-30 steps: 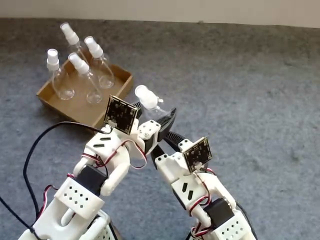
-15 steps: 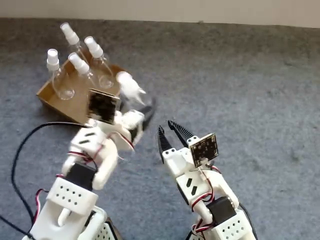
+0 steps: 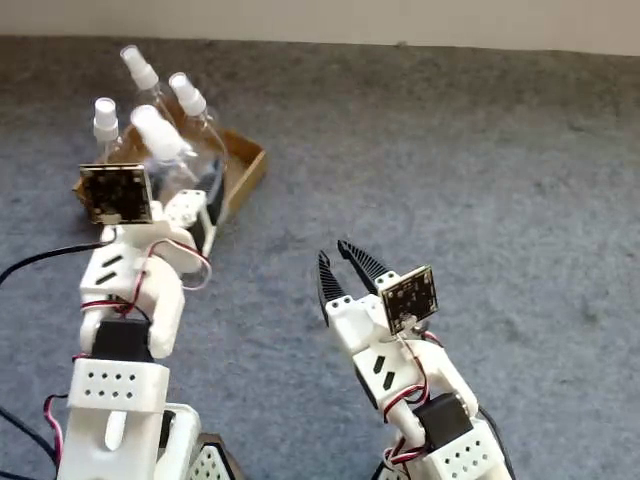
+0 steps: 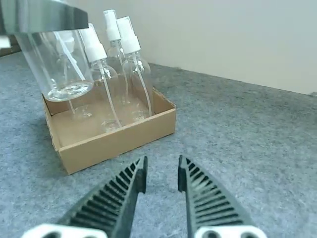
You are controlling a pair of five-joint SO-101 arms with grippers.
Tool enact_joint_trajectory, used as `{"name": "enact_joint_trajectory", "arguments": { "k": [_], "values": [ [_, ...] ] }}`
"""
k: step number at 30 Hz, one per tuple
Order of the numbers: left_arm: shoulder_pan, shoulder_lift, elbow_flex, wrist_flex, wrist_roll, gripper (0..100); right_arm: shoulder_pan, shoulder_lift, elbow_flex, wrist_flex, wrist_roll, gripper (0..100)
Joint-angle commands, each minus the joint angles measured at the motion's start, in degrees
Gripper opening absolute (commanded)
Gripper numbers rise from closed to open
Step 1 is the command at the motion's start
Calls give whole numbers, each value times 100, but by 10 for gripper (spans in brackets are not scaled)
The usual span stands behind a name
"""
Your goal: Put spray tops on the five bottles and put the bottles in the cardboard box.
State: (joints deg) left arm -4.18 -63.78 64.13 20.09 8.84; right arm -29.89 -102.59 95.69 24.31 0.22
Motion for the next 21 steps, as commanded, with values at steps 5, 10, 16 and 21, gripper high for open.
{"name": "enact_joint_trajectory", "arguments": {
  "k": [5,10,16,21],
  "values": [
    [-690,1481,-637,-343,-677,39,48,-22,558,-66,62,105],
    [-866,2624,-664,-1398,-677,39,31,-66,558,198,62,105],
    [-884,3284,-163,-2945,-677,37,31,-66,558,198,62,105],
    [-866,3503,215,-3710,-677,38,31,-66,558,198,62,105]
  ]
}}
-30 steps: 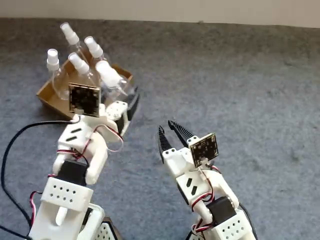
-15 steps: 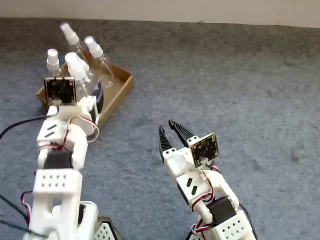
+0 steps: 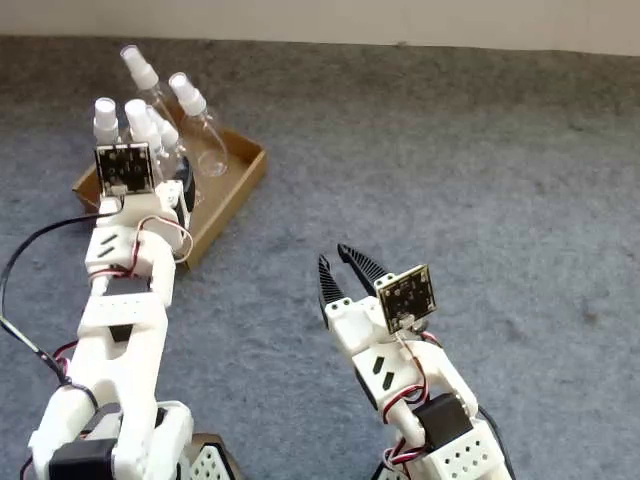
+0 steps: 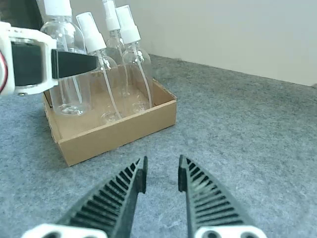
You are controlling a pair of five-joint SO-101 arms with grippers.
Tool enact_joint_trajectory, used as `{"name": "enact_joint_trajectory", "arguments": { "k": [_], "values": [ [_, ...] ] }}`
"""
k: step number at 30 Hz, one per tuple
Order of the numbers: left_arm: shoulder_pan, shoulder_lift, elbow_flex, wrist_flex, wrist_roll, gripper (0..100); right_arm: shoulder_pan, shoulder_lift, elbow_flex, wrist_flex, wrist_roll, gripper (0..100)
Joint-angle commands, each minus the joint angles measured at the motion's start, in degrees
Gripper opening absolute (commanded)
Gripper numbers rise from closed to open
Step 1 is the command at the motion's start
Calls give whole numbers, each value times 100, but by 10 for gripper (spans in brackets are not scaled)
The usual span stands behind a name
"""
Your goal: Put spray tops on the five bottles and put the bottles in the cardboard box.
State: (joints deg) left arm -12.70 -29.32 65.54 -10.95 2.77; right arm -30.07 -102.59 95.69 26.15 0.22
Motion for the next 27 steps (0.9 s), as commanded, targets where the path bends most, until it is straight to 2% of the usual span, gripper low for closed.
{"name": "enact_joint_trajectory", "arguments": {
  "k": [1,8,13,19,27],
  "values": [
    [-13,84,119,-659,-70,38,48,-66,558,13,62,105],
    [-4,286,189,-659,-62,35,48,-66,558,13,62,105],
    [-4,462,189,-659,325,37,48,-66,558,13,62,105],
    [-4,444,242,-668,325,38,48,-66,558,13,62,105],
    [391,-637,1130,-1143,299,38,48,-66,558,13,62,105]
  ]
}}
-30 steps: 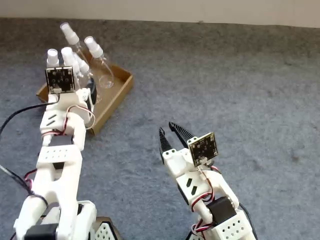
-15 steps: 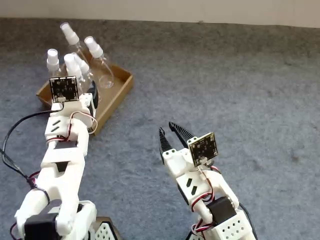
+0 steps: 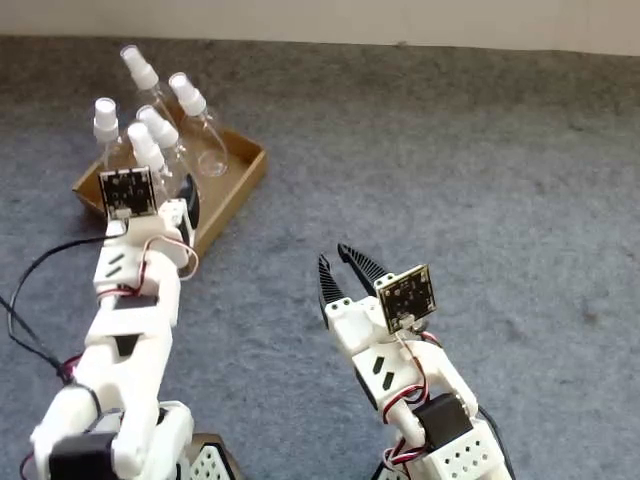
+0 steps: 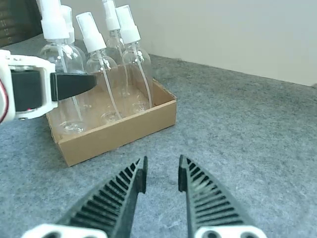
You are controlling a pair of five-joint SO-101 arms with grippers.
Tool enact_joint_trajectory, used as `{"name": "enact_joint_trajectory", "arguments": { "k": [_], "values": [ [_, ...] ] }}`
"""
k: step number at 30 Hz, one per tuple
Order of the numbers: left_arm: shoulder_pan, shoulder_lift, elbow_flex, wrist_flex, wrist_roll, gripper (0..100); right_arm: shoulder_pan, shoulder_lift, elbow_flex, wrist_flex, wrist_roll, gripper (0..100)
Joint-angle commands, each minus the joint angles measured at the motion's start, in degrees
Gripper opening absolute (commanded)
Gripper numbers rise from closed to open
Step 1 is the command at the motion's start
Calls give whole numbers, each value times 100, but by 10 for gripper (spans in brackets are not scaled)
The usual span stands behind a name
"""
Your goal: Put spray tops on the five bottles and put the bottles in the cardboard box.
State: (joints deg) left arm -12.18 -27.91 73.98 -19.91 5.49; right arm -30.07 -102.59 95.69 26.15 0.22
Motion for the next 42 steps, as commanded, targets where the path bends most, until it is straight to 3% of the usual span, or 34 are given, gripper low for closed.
{"name": "enact_joint_trajectory", "arguments": {
  "k": [1,5,13,21,25,32,42],
  "values": [
    [409,-989,356,-237,26,38,48,-66,558,13,62,105],
    [470,-1842,470,290,26,38,48,-66,558,13,62,105],
    [470,-2897,-2132,4747,62,38,48,-66,558,13,62,105],
    [462,-1657,-5007,6154,53,38,48,-66,558,31,62,105],
    [435,-875,-5798,6286,62,38,48,-66,558,31,62,105],
    [453,-725,-5341,6251,53,35,57,-66,558,31,62,105],
    [426,-1851,-3011,4404,9,38,57,-66,558,31,62,105]
  ]
}}
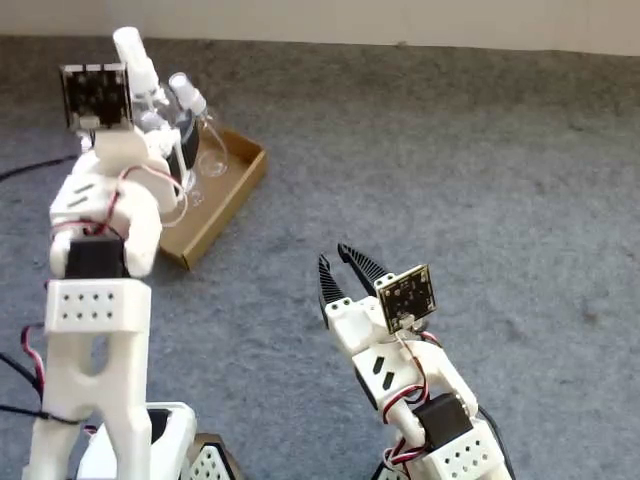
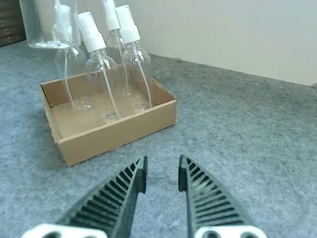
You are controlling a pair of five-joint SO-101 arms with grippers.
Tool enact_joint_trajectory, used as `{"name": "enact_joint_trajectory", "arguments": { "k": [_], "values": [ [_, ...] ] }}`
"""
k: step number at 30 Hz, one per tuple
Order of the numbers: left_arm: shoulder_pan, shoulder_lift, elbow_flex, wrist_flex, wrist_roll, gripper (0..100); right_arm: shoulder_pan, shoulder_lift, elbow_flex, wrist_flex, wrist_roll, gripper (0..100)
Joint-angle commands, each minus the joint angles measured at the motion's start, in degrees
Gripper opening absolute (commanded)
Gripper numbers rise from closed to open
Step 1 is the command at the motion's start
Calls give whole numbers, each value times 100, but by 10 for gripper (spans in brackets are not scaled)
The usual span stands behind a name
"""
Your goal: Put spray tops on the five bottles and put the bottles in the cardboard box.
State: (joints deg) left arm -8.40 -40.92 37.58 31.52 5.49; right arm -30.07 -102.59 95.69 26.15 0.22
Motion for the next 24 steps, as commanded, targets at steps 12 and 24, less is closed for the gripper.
{"name": "enact_joint_trajectory", "arguments": {
  "k": [12,24],
  "values": [
    [-207,-822,2862,-3007,-167,38,57,-66,558,31,62,105],
    [-189,-813,4558,-5468,-914,37,57,-66,558,31,62,105]
  ]
}}
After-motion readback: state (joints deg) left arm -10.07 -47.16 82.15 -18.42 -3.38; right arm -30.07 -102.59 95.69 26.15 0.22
